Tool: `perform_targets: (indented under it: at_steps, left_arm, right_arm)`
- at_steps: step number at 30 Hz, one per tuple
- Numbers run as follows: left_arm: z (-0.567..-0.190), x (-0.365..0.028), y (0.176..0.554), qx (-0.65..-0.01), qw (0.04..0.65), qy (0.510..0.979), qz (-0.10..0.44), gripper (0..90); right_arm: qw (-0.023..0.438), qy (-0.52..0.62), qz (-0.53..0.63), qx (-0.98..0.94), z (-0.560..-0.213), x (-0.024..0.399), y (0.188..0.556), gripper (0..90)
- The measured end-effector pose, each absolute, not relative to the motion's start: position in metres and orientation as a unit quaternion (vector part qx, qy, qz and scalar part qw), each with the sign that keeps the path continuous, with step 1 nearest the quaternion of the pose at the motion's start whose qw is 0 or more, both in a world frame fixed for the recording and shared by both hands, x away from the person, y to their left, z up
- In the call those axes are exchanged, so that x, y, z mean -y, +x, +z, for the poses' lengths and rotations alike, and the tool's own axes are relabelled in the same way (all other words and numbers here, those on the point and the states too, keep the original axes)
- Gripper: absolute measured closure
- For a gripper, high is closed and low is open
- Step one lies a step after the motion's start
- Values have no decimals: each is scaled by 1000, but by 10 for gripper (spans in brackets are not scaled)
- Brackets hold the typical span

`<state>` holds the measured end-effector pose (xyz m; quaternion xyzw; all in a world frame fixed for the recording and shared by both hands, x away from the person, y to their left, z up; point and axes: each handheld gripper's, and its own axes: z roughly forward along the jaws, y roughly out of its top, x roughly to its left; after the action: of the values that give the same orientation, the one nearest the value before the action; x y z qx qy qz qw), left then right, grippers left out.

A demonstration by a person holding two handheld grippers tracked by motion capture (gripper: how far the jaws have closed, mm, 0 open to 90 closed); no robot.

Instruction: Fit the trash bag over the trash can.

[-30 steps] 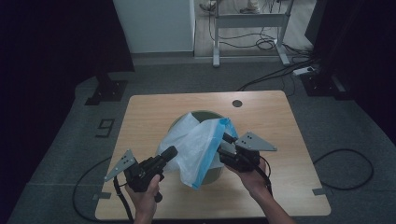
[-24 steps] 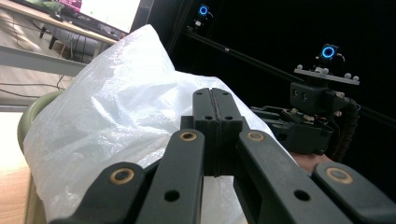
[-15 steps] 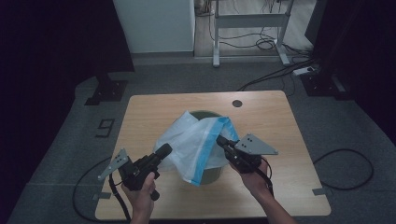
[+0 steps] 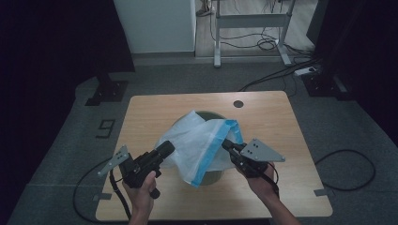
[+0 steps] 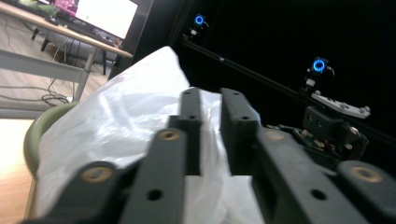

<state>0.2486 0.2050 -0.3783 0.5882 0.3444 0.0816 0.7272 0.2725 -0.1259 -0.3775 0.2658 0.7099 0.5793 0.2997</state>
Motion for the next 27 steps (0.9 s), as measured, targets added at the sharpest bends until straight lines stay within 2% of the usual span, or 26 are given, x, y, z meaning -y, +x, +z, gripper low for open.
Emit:
perform_targets:
  at_steps: [7, 14, 18, 20, 21, 24, 27]
  left_arm:
    - [-357, -196, 235, -326, 692, 625, 156, 528]
    - [-348, -172, 247, -310, 638, 685, 163, 401]
    - [-349, -157, 259, -312, 607, 716, 151, 333]
    - [-350, -153, 261, -317, 597, 720, 158, 352]
    - [-351, -151, 262, -321, 592, 721, 165, 396]
    - [-353, -149, 264, -320, 588, 726, 160, 598]
    - [-355, -148, 266, -321, 586, 728, 153, 740]
  right_arm:
    - [299, 265, 571, -717, -374, 124, 274, 893]
    - [299, 257, 572, -719, -373, 120, 272, 893]
    - [298, 251, 575, -719, -373, 118, 270, 893]
    - [298, 248, 577, -719, -373, 119, 270, 893]
    - [298, 246, 577, -719, -373, 119, 269, 893]
    - [299, 243, 579, -719, -372, 119, 268, 893]
    - [300, 241, 581, -717, -372, 120, 267, 893]
